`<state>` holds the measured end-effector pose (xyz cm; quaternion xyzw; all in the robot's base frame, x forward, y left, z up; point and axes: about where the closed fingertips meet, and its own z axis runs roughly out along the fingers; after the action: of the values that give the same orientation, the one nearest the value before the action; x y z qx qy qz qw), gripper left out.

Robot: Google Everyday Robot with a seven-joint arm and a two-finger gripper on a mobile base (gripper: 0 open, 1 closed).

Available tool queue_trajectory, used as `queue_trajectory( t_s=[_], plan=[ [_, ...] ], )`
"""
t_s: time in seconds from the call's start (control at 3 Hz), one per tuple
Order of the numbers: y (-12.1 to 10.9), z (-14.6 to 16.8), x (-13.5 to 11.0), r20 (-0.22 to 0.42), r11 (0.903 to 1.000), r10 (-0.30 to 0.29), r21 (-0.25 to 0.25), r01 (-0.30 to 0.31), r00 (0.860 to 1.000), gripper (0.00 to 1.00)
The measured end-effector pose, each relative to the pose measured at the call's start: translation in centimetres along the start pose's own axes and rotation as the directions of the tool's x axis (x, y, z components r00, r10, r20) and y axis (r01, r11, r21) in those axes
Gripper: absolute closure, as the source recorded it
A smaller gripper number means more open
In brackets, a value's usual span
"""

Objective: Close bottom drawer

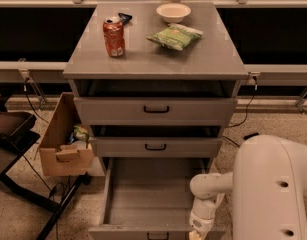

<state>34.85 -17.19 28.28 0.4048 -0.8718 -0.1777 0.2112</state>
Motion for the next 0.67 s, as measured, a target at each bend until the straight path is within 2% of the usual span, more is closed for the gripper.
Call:
queue_trajectory(
  t_s=[0.33, 0.67],
  plan=[
    [0.2, 2.7, -1.3, -0.014, 0.9985, -0.03, -0.045, 0.03, 0.999, 1.0],
    [-0.6, 7.0, -2.4, -0.018, 0.9937, -0.052, -0.1, 0.05, 0.998, 1.0]
  ],
)
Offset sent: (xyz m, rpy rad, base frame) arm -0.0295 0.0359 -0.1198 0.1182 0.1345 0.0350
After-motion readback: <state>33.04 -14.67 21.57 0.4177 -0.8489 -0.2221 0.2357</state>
